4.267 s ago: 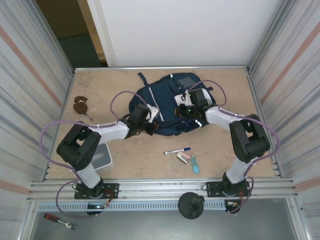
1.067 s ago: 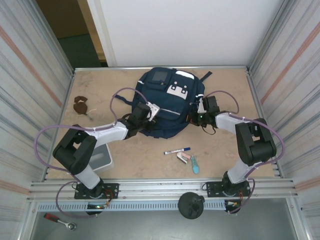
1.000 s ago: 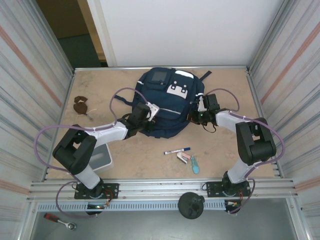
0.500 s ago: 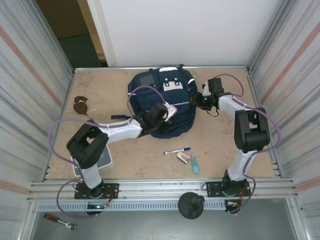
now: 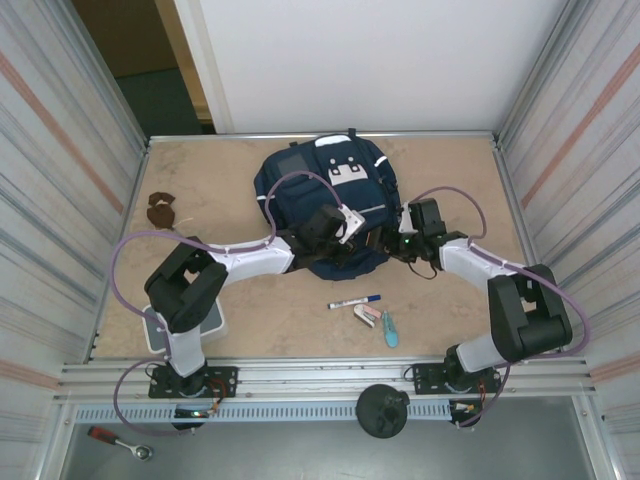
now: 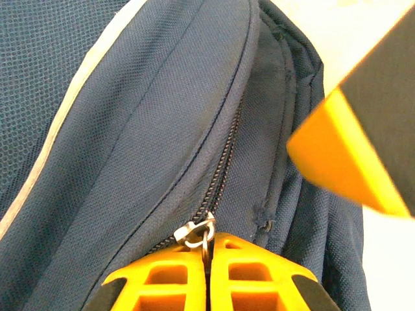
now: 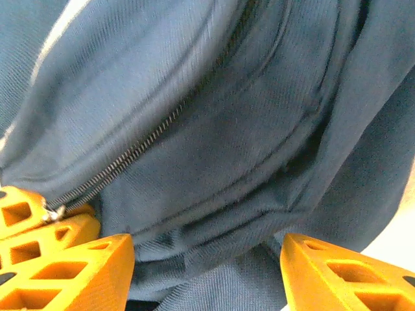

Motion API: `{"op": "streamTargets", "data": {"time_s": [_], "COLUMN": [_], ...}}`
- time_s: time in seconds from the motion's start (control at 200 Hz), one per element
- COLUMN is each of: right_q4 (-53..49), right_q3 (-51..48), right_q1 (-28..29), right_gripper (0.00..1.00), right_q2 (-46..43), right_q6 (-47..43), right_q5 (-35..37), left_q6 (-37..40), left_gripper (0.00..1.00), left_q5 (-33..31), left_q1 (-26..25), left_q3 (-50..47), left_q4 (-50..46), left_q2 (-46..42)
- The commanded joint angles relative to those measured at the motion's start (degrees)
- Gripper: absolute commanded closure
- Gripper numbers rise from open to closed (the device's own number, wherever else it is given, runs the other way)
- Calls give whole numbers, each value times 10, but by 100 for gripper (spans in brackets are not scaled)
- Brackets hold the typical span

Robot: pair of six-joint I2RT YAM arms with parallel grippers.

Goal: Pack the student bag

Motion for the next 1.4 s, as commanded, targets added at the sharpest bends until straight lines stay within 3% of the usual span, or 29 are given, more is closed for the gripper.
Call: {"op": "streamTargets", "data": {"time_s": [0.0,0.1,0.22,0.281,0.401,0.746,0.882,1.087,1.272,1.398], "right_q4": [52,71,73,77,78,41,14,-13,-56,-79], "right_q3": [1,16,20,13,-2,-4,23,78,149,157], "right_q1": [0,1,-4,-14,-28,-53,-54,-54,-60,-77], "right_gripper": [42,51,81,91,100,100,100,100,97,85], "right_q2": [19,52,76,73,56,28,34,71,106,91], "right_q6": [32,38,32,30,25,-18,-42,-45,-55,-59], "right_q5": [21,22,36,33,28,26,4,-12,-9,14], "left_q6": [-5,-4,4,14,25,16,15,-4,-6,0], "left_gripper": [100,100,100,100,100,100,100,100,100,100], "left_q5": [29,22,-6,-32,-67,-62,-59,-13,7,8], "left_q1": [-15,-17,-17,-17,-2,88,101,60,17,-3], "left_q3": [-3,-12,-32,-44,-77,-176,-182,-172,-101,-42], "left_q4": [22,20,11,1,-10,7,4,32,28,12], "left_q2": [-9,-16,-34,-46,-73,-154,-159,-155,-102,-61]}}
